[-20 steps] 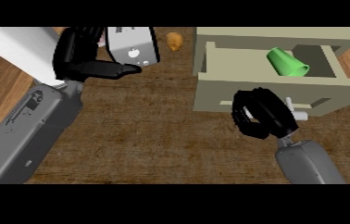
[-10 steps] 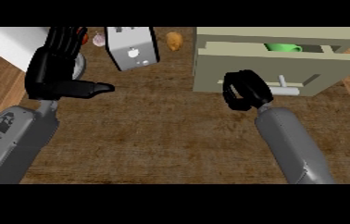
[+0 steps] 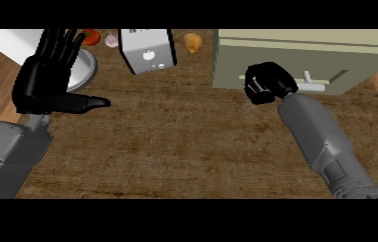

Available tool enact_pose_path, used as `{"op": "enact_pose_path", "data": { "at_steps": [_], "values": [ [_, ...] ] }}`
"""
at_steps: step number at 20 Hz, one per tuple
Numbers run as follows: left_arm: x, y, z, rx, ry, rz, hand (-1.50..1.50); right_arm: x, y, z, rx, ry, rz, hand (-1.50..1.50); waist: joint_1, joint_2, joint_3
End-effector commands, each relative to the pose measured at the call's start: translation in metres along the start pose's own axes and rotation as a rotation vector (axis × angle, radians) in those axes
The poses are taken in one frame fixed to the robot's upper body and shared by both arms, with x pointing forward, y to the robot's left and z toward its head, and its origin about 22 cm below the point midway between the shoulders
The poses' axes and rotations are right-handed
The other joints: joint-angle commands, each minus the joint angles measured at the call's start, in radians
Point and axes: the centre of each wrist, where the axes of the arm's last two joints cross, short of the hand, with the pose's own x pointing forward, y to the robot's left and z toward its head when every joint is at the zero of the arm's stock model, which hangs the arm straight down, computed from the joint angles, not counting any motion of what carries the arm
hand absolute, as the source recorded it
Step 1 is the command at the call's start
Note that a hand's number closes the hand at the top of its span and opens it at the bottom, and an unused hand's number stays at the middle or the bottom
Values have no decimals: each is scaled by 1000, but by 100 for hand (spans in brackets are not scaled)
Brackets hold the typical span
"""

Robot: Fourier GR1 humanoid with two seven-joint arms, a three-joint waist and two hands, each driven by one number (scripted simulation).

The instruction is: Pick up the cup, place it into the drawer and close the drawer

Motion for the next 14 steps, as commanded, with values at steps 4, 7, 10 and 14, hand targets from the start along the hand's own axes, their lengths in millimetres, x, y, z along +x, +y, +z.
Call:
{"op": "enact_pose_path", "data": {
  "at_steps": [4,7,10,14],
  "values": [
    [5,10,-3,-30,-10,21,-150,-30,-31,9,-26,102,-21,150,31,34,4],
    [-11,-1,5,-45,11,43,-150,-25,-60,-1,-50,88,-61,150,35,37,3],
    [-7,0,6,-76,10,38,-150,-33,-64,6,-68,95,-79,150,45,39,4],
    [-11,6,9,-71,25,39,-150,-34,-66,6,-104,77,-103,150,48,37,4]
  ]
}}
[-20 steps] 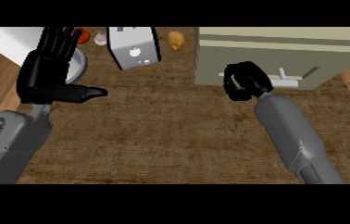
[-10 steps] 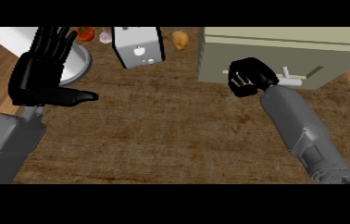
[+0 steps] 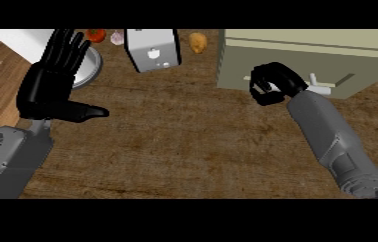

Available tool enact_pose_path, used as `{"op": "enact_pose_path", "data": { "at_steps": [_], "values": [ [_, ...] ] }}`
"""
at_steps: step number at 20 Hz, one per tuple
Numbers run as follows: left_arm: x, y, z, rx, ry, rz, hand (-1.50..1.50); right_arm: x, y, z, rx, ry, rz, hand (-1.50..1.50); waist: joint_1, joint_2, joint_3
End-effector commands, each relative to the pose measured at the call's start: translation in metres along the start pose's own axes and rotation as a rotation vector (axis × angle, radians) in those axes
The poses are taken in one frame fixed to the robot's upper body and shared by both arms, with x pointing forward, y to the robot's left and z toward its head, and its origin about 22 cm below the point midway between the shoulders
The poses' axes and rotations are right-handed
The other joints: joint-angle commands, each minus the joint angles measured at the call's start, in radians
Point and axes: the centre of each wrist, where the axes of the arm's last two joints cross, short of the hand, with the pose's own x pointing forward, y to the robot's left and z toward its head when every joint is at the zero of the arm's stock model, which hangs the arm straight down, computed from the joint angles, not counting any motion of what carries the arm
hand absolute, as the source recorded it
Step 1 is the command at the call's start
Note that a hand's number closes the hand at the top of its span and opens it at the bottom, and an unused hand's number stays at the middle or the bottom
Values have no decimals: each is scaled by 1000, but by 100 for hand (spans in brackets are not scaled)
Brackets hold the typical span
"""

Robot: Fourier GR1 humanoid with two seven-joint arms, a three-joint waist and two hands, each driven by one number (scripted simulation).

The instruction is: Pick up the cup, place it into the drawer and close the drawer

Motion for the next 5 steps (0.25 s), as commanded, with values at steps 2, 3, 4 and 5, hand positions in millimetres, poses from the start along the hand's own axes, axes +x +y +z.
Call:
{"op": "enact_pose_path", "data": {
  "at_steps": [2,3,4,5],
  "values": [
    [-1,0,4,-21,-9,8,-150,-7,-64,5,-165,145,23,150,34,35,7],
    [-5,-2,0,-9,4,11,-150,-8,-71,7,-153,129,31,150,13,35,7],
    [-3,-9,-1,-15,-1,23,-150,-4,-63,1,-146,142,25,150,28,36,8],
    [-4,-6,-1,-20,10,11,-150,-3,-65,-1,-152,135,23,150,27,38,7]
  ]
}}
